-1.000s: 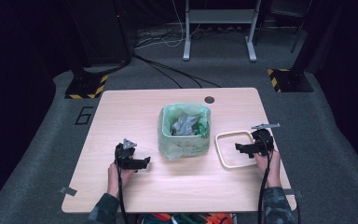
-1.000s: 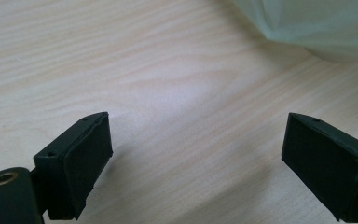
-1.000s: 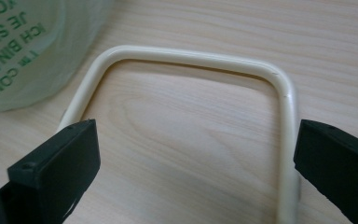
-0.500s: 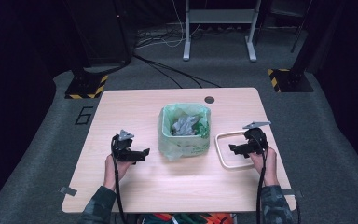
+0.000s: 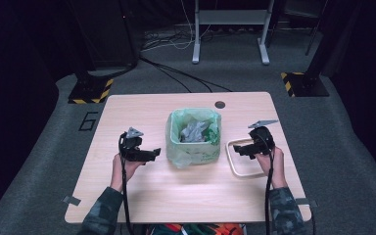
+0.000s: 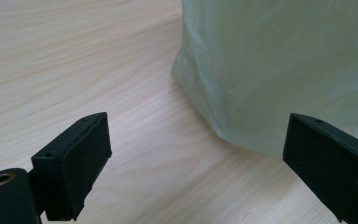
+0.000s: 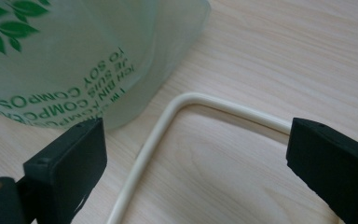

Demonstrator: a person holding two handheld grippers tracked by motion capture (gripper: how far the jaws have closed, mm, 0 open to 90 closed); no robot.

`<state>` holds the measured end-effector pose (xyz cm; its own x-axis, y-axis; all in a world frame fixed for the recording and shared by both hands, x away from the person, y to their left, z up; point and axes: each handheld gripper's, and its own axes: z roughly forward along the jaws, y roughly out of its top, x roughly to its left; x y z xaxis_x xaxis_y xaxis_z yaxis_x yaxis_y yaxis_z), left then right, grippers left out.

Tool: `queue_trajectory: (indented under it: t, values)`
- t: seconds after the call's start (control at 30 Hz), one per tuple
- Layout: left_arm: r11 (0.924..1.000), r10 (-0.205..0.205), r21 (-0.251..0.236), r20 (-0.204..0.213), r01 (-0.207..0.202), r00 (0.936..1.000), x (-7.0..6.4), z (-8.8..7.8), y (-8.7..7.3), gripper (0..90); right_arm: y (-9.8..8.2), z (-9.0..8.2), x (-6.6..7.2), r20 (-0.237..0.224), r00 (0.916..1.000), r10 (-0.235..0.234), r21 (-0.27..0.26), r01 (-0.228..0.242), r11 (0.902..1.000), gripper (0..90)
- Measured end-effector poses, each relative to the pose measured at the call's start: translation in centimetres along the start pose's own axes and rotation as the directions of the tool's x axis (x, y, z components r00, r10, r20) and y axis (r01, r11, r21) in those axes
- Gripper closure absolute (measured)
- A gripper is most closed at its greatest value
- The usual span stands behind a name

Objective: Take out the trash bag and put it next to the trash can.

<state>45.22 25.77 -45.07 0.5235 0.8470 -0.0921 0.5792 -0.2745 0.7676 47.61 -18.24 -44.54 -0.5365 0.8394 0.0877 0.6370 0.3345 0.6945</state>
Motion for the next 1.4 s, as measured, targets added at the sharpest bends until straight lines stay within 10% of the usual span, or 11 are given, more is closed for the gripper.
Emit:
queue_trajectory:
  t: [0.5,0.97,1.4]
  values:
    - [0.9979,-0.001,-0.064,0.053,0.004,0.9986,-0.3,-0.9,5.3,5.7,4.0,-1.0,2.1,-0.049,0.9986,-0.018,-0.070,0.015,0.9974,5.0]
    - [0.9984,-0.032,-0.044,0.088,0.036,0.9956,0.8,2.0,8.7,9.0,8.8,0.1,2.9,-0.082,0.9966,-0.005,-0.084,-0.002,0.9964,14.4]
    - [0.9971,-0.076,0.004,0.161,0.077,0.9840,1.7,5.1,10.6,22.5,11.7,3.1,3.1,-0.071,0.9968,0.037,-0.053,-0.041,0.9978,44.2]
